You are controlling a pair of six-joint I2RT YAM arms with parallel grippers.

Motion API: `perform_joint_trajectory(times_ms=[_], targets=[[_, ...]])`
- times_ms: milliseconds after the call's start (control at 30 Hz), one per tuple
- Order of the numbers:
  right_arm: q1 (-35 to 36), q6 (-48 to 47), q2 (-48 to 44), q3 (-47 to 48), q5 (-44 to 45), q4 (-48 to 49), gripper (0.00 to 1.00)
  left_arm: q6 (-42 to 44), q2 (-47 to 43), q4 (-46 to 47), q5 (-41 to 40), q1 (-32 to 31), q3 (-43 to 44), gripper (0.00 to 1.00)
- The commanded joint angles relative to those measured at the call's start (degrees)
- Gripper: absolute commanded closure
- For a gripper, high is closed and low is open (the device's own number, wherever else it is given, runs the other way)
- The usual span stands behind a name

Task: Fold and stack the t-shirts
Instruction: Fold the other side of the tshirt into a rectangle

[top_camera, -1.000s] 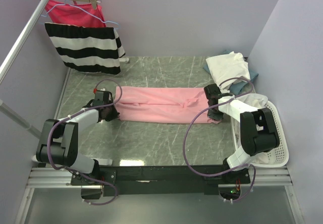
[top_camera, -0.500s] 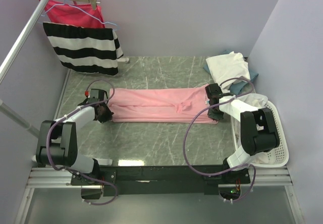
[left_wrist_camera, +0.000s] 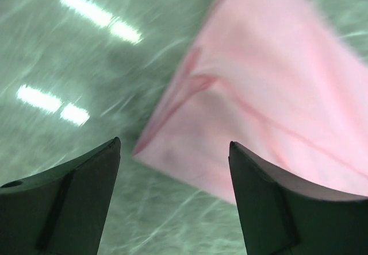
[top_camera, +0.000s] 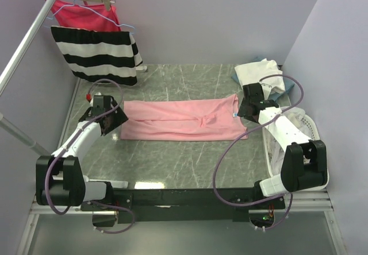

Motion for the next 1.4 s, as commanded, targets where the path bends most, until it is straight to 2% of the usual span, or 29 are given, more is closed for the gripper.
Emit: perform_joint_trajectory(times_ms=[0, 167, 300, 467, 833, 1033, 1367], targets=[[-0.07, -0.27, 1.19, 2.07, -7.00, 2.15, 0.32, 4.27, 2.10, 4.72, 6.44, -0.59, 5.53, 0.19], [0.10, -0.36, 5.57, 3.91, -17.01, 5.31, 0.32, 6.72, 10.28, 8.85, 17.05, -2.79, 11.77, 0.23], [3.60, -1.15, 9.01, 7.07, -21.24, 4.79, 0.32, 8.31, 16.87, 7.37, 18.49, -5.34, 16.61, 0.25], [7.31, -0.89, 11.73, 7.79, -24.50, 5.84, 0.32, 9.37, 18.38, 6.13, 19.98, -7.45, 18.46, 0.24], [10.48, -0.71, 13.23, 10.25, -23.62, 4.52, 0.31, 8.68, 13.73, -4.75, 13.75, -8.24, 16.80, 0.22], [10.83, -0.80, 13.32, 9.72, -23.27, 4.87, 0.31, 5.77, 12.31, -4.60, 13.05, -8.33, 12.58, 0.21], [10.74, -1.24, 13.06, 8.93, -22.48, 4.96, 0.30, 5.15, 18.55, -3.36, 10.06, -8.33, 15.47, 0.28]])
